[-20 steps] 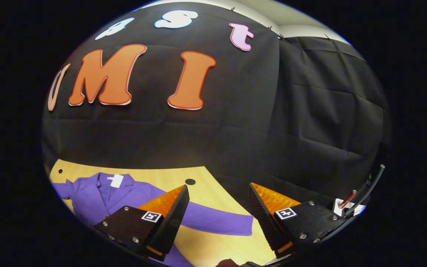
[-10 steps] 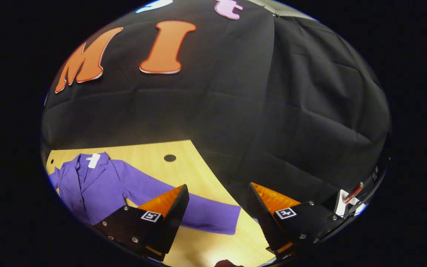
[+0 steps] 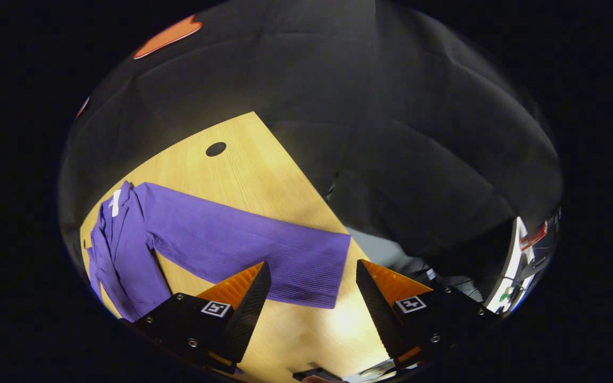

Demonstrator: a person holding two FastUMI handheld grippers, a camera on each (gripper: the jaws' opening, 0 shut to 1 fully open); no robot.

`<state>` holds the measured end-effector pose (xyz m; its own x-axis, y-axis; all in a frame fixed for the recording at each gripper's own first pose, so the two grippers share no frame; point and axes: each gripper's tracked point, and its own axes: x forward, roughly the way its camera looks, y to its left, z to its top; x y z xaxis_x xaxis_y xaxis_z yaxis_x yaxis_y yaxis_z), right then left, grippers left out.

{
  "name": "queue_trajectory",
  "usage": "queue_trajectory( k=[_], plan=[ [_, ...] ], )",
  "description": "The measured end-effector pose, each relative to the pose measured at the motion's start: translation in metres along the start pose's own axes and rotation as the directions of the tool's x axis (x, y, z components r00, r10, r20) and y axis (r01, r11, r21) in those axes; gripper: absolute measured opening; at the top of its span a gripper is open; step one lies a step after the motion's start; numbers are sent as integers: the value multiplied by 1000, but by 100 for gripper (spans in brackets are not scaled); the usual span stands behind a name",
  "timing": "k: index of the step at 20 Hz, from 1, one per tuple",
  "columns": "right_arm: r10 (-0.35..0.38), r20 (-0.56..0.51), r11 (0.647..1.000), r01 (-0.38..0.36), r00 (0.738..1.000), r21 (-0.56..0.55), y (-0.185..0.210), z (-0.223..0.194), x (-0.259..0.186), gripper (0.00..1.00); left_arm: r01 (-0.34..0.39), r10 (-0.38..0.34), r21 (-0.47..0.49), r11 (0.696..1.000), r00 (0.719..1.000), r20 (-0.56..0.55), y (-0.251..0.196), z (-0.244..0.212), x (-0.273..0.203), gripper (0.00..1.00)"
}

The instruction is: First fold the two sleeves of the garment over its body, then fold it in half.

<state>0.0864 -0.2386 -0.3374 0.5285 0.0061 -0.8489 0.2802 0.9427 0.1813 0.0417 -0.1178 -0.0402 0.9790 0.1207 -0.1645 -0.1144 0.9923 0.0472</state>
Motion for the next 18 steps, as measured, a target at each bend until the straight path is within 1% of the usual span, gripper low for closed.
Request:
queue_trajectory(
  k=[2,6,7,8,9,11,12,14,15,16,17,18],
  plan=[
    [27,-74,999,-24,997,40,-4,-4,6,96,-9,9,5,1000,1000,-15,3,-3,1,96],
    [37,-188,995,-18,981,101,-15,-6,22,97,-13,13,8,1000,999,-41,6,-12,2,96],
    [39,-219,994,-16,975,105,-19,-9,27,97,-15,16,14,1000,999,-44,6,-13,2,96],
    [42,-250,994,-15,967,110,-21,-12,29,96,-16,17,18,1000,999,-49,5,-17,1,100],
    [46,-274,994,-16,961,111,-22,-14,33,96,-13,14,20,1000,998,-55,4,-19,0,96],
    [47,-322,994,-12,946,111,-24,-21,43,95,-12,13,27,1000,998,-63,2,-22,-3,96],
    [47,-342,993,-7,938,118,-25,-26,47,95,-11,14,31,999,998,-67,2,-24,-3,96],
    [67,-351,989,-15,934,149,-23,-25,55,95,-12,15,40,999,998,-68,1,-23,-5,96],
    [81,-355,985,-21,932,169,-21,-23,61,95,-12,15,44,999,997,-69,1,-23,-6,100],
    [85,-364,983,-17,928,184,-22,-24,63,95,-15,18,45,999,997,-69,1,-24,-7,96],
    [88,-367,980,-15,926,199,-22,-25,64,95,-17,20,46,999,997,-73,2,-24,-7,96],
    [90,-373,979,-13,923,204,-24,-26,66,94,-21,25,48,999,997,-75,2,-26,-8,100]
  ],
)
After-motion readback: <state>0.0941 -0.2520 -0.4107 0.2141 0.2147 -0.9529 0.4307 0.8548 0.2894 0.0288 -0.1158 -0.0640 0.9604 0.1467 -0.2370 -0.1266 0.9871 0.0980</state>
